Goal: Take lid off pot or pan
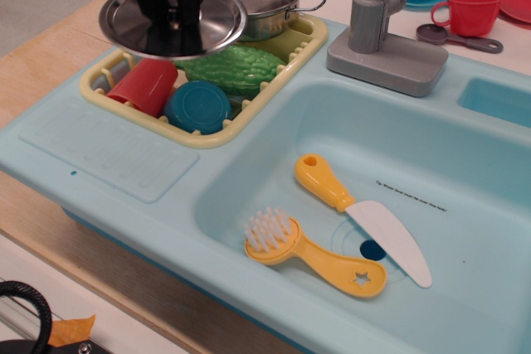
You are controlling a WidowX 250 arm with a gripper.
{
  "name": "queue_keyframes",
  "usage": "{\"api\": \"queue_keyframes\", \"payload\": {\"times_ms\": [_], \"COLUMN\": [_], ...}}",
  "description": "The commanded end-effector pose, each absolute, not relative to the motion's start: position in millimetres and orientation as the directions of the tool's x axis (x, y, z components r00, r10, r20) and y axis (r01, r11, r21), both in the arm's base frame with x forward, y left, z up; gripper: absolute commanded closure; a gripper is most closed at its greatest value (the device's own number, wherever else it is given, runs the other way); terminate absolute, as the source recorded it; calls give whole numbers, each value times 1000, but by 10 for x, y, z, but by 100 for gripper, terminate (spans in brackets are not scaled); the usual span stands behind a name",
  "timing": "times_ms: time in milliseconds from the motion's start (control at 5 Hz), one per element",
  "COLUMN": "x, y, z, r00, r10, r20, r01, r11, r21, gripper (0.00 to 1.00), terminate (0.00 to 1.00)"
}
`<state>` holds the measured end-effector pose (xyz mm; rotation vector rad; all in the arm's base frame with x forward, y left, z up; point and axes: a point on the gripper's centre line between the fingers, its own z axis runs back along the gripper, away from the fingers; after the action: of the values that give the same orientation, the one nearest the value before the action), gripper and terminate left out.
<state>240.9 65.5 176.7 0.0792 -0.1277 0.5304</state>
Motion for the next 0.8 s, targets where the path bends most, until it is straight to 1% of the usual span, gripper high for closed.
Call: {"api": "queue_keyframes", "payload": {"times_ms": [0, 200, 400, 600], "x": [2273, 2248, 2235, 2209], "y": [785, 827, 855, 843], "z": [1715, 1584, 1527, 1512], "r00": [818, 813, 814, 817], "r10": [550, 557, 561, 560], "r20": [168, 168, 150, 137], "r01": [-560, -563, -564, -560], "r11": [828, 826, 825, 827], "r21": [12, -13, -24, -44], "gripper": [100, 100, 0, 0], "terminate": [0, 0, 0, 0]}}
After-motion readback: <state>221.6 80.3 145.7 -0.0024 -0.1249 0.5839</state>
